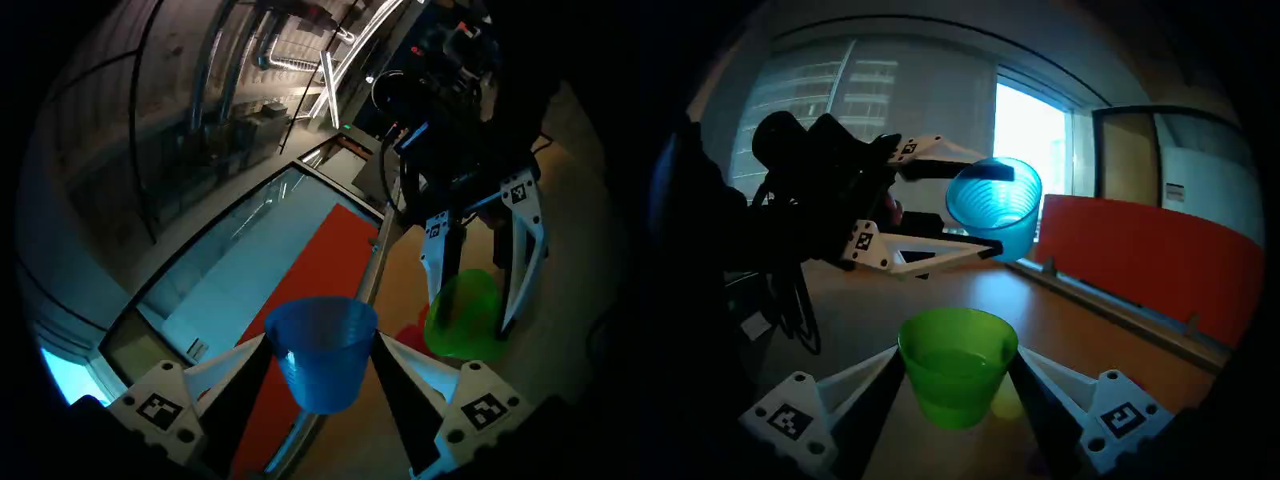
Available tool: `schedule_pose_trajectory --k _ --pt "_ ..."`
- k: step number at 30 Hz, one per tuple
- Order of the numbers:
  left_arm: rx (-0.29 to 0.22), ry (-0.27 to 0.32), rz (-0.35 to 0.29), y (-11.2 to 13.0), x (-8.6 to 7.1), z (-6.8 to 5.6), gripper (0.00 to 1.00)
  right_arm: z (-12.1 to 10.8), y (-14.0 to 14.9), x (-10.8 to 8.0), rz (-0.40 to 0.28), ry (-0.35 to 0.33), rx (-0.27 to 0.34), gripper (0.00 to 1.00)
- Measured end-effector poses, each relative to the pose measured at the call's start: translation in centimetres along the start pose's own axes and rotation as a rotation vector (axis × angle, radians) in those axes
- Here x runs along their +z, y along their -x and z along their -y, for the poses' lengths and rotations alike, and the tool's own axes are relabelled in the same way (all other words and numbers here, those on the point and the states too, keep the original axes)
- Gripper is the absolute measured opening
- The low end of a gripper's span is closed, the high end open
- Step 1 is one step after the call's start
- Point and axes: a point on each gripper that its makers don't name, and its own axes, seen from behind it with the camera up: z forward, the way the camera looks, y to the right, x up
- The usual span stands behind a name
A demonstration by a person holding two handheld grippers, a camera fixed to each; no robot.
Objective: Pour water
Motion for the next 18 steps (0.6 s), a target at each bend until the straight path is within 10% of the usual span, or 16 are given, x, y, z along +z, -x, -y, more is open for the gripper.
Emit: schedule_pose_trajectory --k 18 --pt "-0.390 -0.017 0.044 1.5 -0.2 1.2 0.84 -0.1 -0.3 -0.4 -0.003 0.005 -0.004 0.89"
